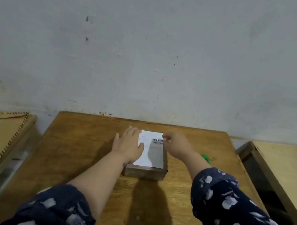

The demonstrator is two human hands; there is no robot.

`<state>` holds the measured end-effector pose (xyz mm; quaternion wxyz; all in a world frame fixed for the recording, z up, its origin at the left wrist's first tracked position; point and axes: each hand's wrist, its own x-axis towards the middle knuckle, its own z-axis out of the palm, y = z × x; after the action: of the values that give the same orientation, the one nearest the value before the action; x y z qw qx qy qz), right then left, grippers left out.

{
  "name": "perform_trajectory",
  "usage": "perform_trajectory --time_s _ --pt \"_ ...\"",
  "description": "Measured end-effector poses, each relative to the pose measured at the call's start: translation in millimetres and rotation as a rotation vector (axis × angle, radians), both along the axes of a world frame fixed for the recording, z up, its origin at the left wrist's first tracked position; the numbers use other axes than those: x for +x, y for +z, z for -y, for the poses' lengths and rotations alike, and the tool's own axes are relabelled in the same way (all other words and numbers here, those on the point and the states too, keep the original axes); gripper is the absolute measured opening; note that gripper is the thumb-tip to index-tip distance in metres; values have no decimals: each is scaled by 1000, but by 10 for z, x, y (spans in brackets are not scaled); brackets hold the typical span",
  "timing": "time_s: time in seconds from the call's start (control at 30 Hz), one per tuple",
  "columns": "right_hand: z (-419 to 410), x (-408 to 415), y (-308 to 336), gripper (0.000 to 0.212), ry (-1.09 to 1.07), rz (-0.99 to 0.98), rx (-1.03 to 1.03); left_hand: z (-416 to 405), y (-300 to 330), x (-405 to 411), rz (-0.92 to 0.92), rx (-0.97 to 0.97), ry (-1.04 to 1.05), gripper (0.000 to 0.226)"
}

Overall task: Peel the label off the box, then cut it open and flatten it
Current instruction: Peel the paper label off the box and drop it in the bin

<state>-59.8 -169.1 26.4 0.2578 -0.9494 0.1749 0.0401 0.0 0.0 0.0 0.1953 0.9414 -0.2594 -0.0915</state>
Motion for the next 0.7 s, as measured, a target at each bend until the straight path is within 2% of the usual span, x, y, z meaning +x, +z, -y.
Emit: perform_trajectory --time_s 0.17,0.53,0.7 --pt "90 96 -273 32 -83 2 6 87 -349 -96 -70 98 -2 64" --pt "159 524 -533 21 -225 134 55 113 -558 -158 67 142 28 67" --pt "138 588 -485 20 -294 101 -4 135 -559 -168 73 173 38 69"
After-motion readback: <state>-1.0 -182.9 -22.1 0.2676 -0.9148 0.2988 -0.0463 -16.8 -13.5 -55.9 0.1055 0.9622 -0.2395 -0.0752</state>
